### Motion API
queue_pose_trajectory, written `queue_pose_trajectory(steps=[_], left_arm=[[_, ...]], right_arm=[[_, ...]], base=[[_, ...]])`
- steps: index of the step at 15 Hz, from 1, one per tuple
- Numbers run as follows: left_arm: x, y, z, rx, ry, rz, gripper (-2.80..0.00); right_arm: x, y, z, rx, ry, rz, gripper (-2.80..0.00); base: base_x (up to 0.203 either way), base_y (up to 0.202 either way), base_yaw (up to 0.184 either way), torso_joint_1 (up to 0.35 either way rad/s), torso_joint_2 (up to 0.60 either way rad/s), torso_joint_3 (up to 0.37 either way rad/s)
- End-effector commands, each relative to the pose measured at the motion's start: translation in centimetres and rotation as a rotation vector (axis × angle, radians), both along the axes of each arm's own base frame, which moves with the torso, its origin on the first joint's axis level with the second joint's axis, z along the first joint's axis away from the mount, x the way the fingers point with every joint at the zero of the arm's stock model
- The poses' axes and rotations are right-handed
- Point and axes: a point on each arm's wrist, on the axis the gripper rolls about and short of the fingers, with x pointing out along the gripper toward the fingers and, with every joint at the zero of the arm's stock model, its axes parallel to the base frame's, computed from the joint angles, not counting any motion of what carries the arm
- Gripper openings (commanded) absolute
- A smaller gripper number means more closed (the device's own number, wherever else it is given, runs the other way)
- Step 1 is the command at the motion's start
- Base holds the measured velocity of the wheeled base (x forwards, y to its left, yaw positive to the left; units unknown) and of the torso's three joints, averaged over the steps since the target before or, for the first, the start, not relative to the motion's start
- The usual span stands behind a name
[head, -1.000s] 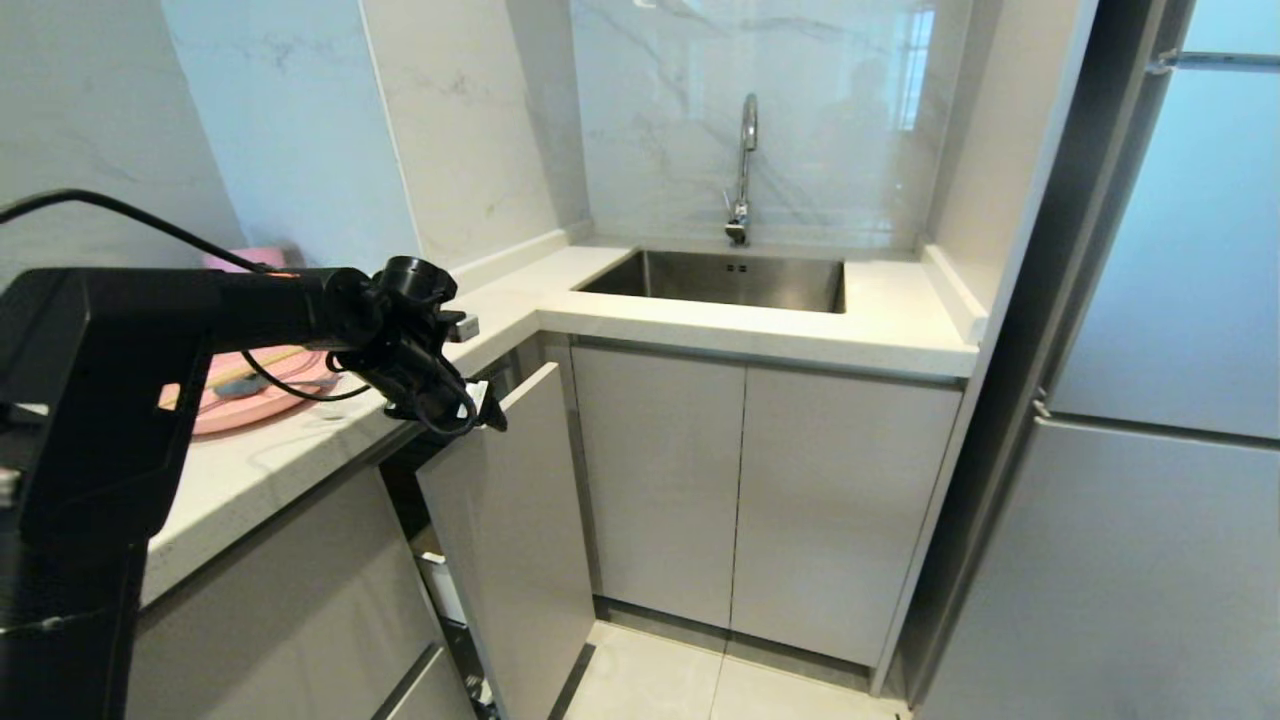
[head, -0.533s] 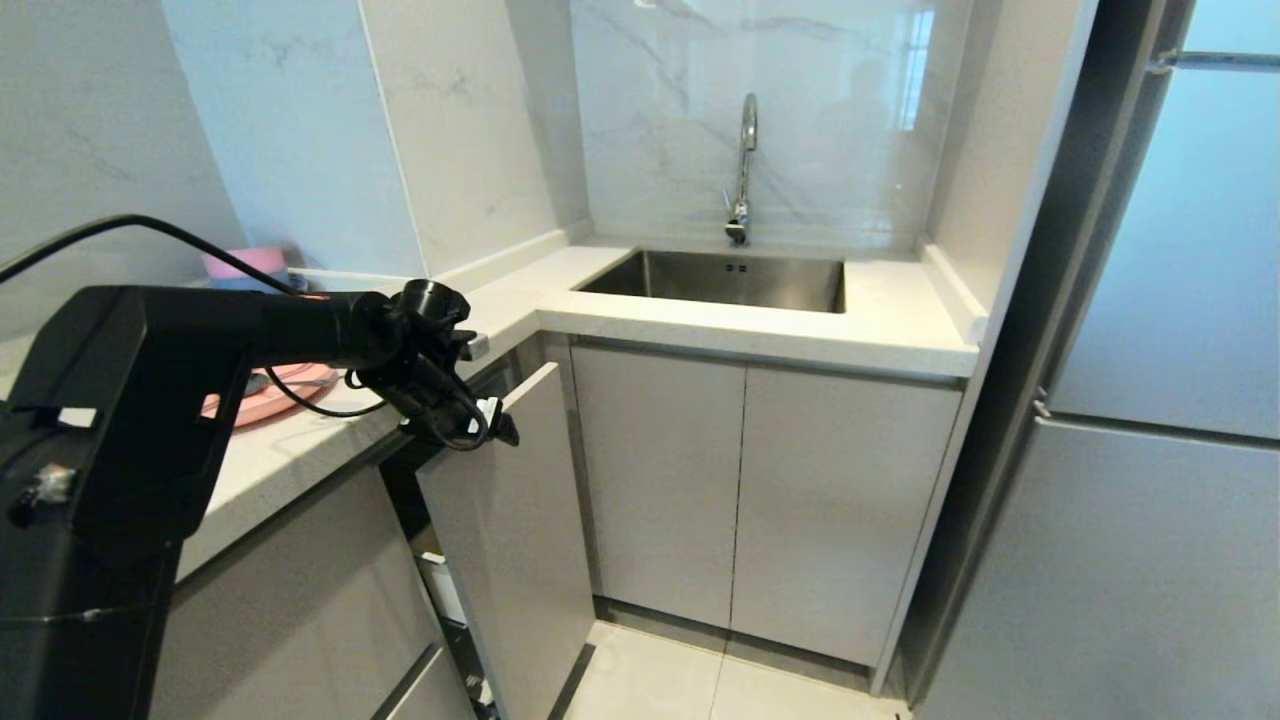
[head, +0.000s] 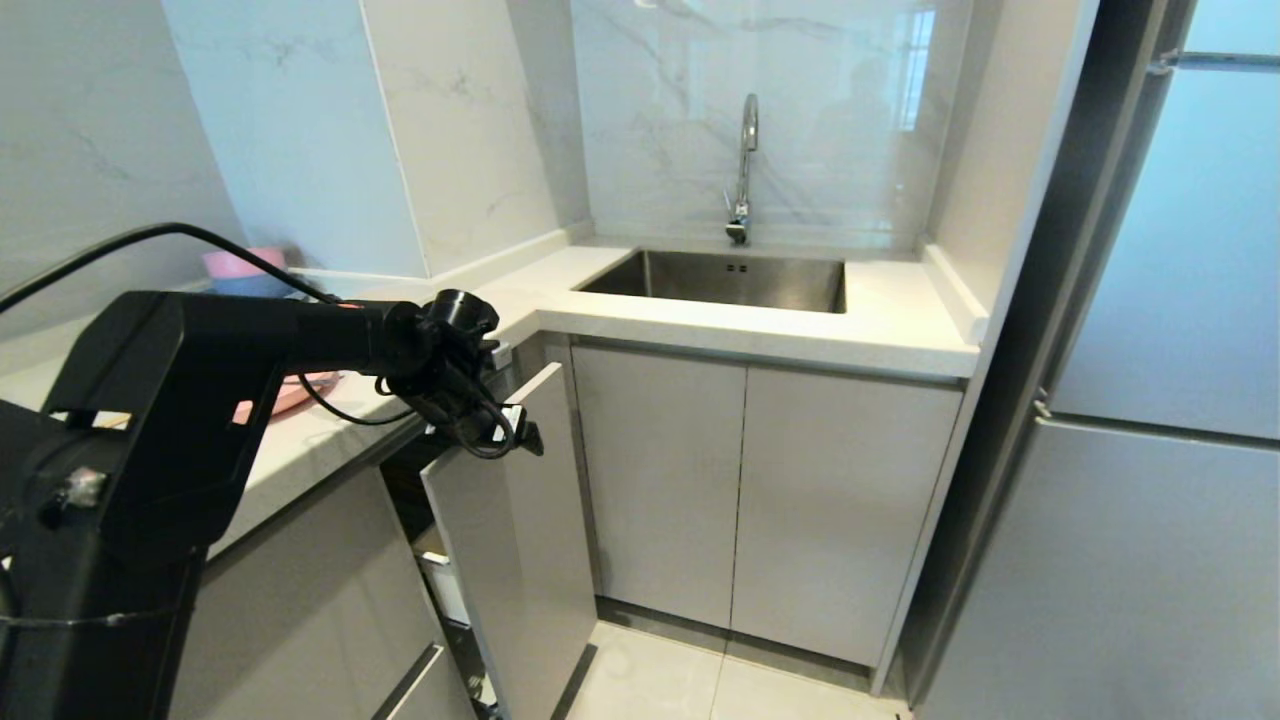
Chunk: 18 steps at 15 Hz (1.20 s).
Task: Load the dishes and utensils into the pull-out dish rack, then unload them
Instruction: Open the cupboard
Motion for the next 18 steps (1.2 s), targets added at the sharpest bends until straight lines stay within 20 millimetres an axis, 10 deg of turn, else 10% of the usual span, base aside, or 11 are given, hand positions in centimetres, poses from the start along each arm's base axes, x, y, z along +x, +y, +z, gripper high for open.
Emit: queue_pose_trajectory(steps=[1,18], left_arm=[[-0.2,-0.7,0.1,-0.006,0.003,-0.01,0.0],[-3.6,-9.2,0.1,-0.083,0.045,-0.097,0.0]], right_arm=[[0.0,0.0,0.0,0.001,0.001,0.0,-2.8],[0.0,0.0,0.0,0.001,0.001,0.0,-2.8]], base=[[0.0,0.0,0.0,0.0,0.0,0.0],[0.0,0.0,0.0,0.0,0.0,0.0]])
